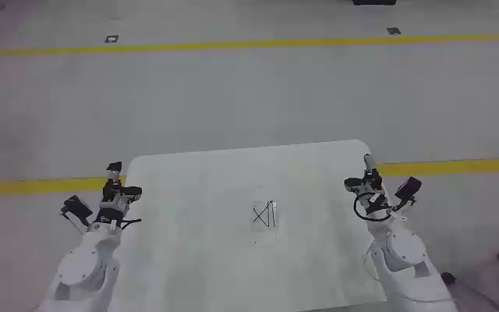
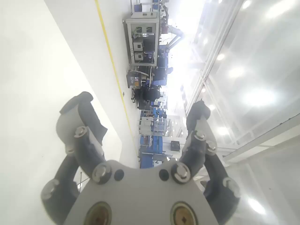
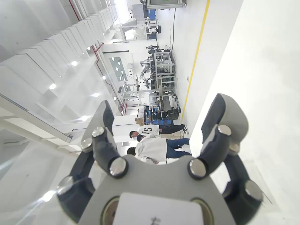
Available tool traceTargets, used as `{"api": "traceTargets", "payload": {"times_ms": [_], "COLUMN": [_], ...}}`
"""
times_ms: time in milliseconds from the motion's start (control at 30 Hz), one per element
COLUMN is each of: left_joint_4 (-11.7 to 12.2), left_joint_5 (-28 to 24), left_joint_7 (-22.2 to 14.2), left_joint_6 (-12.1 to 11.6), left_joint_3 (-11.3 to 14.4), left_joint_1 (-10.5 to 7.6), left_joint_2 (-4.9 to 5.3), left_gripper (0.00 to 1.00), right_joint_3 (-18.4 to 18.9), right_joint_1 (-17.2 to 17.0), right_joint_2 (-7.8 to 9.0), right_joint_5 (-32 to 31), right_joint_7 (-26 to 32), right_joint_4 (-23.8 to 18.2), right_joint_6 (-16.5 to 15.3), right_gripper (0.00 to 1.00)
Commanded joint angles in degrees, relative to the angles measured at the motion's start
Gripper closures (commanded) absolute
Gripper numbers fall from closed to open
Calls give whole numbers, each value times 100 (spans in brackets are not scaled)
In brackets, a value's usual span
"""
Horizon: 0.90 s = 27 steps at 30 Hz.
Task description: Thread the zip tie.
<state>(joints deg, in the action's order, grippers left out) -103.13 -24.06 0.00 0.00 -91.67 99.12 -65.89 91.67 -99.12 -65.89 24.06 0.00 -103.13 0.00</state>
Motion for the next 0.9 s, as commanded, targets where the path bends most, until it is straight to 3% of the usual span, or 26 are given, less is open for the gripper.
{"api": "traceTargets", "payload": {"times_ms": [0,167,300,600,733,867], "left_joint_4": [-83,-379,-680,-728,-753,-642], "left_joint_5": [91,923,1966,2029,2276,3061], "left_joint_7": [-98,-821,-1861,-1914,-2303,-2682], "left_joint_6": [-8,139,477,430,508,1213], "left_joint_3": [59,348,630,658,1053,1759], "left_joint_1": [-18,-106,-117,-137,-459,-1019], "left_joint_2": [3,46,131,134,129,111], "left_gripper": [0,0,0,0,0,0], "right_joint_3": [0,0,0,0,0,0], "right_joint_1": [0,0,0,0,0,0], "right_joint_2": [0,0,0,0,0,0], "right_joint_5": [0,0,0,0,0,0], "right_joint_7": [0,0,0,0,0,0], "right_joint_4": [0,0,0,0,0,0], "right_joint_6": [0,0,0,0,0,0], "right_gripper": [0,0,0,0,0,0]}}
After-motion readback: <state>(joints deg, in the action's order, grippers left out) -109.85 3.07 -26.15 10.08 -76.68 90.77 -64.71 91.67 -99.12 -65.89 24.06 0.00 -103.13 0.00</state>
